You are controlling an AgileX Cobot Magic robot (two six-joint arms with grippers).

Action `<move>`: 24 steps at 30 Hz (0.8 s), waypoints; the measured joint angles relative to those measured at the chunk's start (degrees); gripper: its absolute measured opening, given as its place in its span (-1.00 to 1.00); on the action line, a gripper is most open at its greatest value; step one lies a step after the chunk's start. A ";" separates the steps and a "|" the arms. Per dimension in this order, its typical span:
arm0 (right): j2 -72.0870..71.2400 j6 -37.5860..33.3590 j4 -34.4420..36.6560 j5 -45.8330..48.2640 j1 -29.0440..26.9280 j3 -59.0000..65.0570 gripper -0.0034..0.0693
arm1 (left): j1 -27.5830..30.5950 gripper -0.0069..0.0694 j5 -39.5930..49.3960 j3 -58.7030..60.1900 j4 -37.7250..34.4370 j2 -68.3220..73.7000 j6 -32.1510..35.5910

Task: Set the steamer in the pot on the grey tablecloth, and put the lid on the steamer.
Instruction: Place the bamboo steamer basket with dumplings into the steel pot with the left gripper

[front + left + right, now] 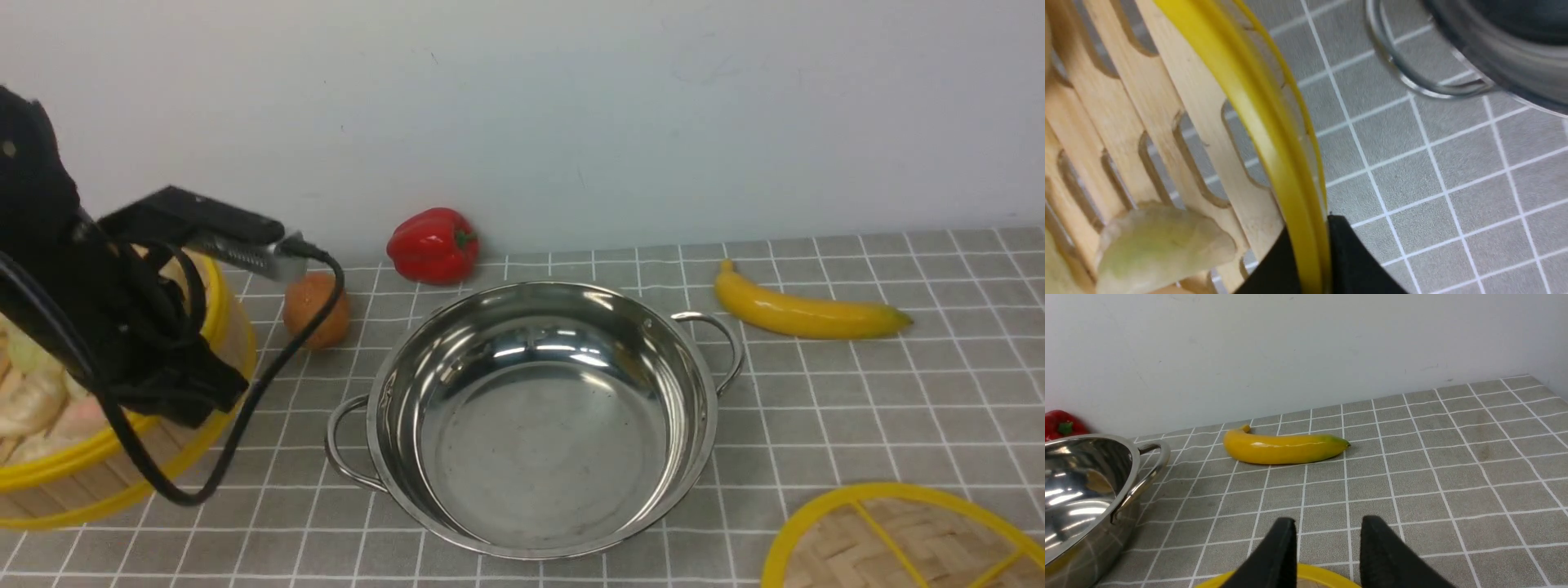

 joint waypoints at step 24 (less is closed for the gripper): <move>0.00 0.00 0.00 0.00 0.00 0.00 -0.25 | -35.49 -0.74 1.51 -16.19 0.15 18.98 11.70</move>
